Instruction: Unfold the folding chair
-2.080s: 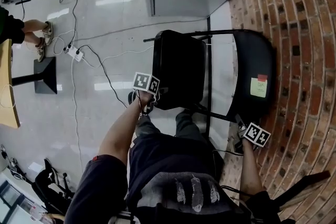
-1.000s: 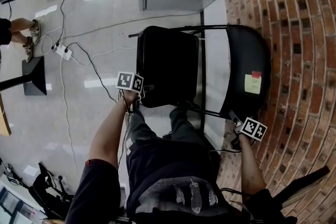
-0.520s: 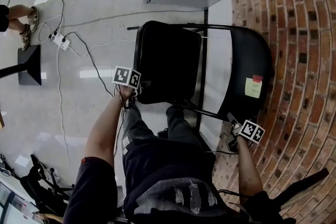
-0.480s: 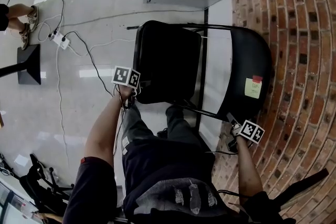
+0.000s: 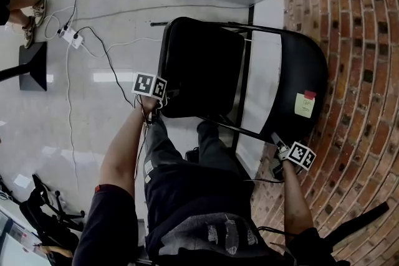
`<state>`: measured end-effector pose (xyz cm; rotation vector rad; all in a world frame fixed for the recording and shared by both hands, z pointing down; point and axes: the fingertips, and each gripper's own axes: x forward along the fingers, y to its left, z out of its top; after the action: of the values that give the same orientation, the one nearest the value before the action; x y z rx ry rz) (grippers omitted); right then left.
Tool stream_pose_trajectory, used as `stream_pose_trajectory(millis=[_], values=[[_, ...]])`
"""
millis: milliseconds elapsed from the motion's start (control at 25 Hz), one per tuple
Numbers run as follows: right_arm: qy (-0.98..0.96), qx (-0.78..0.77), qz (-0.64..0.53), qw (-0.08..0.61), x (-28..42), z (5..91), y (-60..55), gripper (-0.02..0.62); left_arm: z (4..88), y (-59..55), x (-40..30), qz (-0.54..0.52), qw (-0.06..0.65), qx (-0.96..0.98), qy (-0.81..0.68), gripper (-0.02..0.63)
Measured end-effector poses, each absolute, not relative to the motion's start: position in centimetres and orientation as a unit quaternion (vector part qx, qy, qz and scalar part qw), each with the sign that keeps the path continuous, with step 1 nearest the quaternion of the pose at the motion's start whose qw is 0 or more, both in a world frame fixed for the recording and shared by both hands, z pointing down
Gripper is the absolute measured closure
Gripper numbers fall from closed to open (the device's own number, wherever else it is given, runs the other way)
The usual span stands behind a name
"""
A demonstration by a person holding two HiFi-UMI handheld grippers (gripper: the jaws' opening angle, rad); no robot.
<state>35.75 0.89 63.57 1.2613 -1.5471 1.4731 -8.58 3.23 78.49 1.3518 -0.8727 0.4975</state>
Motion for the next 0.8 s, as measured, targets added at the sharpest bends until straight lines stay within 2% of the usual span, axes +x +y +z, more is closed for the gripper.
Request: stream_pose_trajectory(millis=[800], values=[[-0.605, 0.46, 0.569, 0.314, 35.2, 64.9, 0.9, 0.382, 79.8, 3.4, -9.9, 0.204, 0.659, 0.609, -0.391, 0.245]])
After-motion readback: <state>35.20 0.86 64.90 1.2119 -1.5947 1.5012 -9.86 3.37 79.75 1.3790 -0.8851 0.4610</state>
